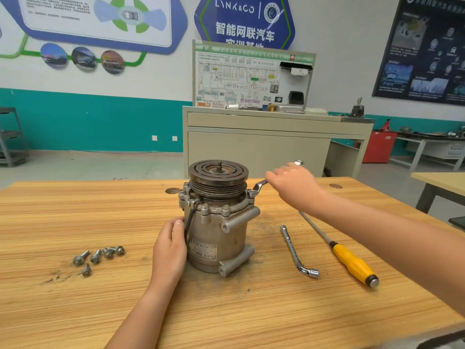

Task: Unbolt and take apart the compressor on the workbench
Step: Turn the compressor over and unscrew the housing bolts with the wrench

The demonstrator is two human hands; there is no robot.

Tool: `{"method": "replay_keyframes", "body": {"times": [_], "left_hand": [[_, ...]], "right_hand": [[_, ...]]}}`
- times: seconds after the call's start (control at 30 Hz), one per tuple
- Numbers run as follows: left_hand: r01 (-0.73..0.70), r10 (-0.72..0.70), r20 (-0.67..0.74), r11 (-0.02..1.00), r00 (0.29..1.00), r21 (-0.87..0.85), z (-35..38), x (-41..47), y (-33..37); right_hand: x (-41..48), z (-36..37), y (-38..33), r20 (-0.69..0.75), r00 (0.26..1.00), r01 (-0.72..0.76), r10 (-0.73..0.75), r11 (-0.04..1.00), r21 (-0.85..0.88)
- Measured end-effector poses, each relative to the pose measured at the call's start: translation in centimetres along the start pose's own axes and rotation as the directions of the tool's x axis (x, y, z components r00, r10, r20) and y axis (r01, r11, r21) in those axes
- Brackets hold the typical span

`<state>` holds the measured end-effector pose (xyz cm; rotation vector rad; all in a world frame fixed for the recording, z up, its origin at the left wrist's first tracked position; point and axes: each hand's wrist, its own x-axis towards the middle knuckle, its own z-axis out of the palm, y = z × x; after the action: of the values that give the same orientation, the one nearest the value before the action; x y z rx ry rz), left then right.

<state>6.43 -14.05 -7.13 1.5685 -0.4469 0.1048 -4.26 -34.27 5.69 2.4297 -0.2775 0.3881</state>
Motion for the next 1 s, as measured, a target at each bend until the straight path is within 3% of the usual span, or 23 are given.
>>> {"method": "replay_keyframes", "body": {"times": [0.1,0.2,0.27,0.33,0.4,0.53,0.67,0.77,1.0], "left_hand": [[0.001,-0.001,0.002,1.0,1.0,-0.006,-0.1,0.1,-0.1],[0.002,-0.002,-0.005,1.0,1.0,-0.002,0.0,0.1,-0.1],[0.004,-0.004,-0.006,1.0,1.0,0.008,-0.1,0.1,-0.1],[0.004,-0.004,-0.006,1.0,1.0,0.008,-0.1,0.1,-0.2],[0.002,-0.001,-0.006,1.0,1.0,0.012,-0.1,0.0,-0.1],[-0.003,0.003,-0.01,1.0,1.0,0.013,0.0,0.0,-0.1],[-0.008,0.008,-0.013,1.0,1.0,0.02,0.0,-0.1,-0.1],[-0.01,0.01,-0.009,1.0,1.0,0.02,-0.1,-0.1,-0.2],[-0.011,0.012,-0.01,1.0,1.0,0.02,-0.1,-0.1,-0.2]], "right_hand": [[2.0,1.8,-1.0,-0.265,0.964,0.053,-0.005,0.983,0.177],[3.0,2.0,-1.4,-0.248,0.969,0.076,-0.01,0.963,0.258],[2.6,1.6,-0.9,-0.252,0.954,-0.058,0.165,0.922,0.383],[1.5,0.9,-0.5,-0.25,0.886,-0.201,0.39,0.81,0.551],[-0.5,0.1,-0.4,-0.23,0.86,-0.219,0.456,0.736,0.64],[-5.0,-1.6,-1.0,-0.054,0.949,-0.254,0.31,0.857,0.448],[-6.6,-2.7,-2.4,0.143,0.969,-0.237,0.2,0.915,0.327],[-6.2,-3.5,-2.9,0.174,0.967,-0.228,0.186,0.937,0.265],[-4.4,-5.8,-3.1,0.228,0.973,-0.033,0.022,0.999,0.043]]}}
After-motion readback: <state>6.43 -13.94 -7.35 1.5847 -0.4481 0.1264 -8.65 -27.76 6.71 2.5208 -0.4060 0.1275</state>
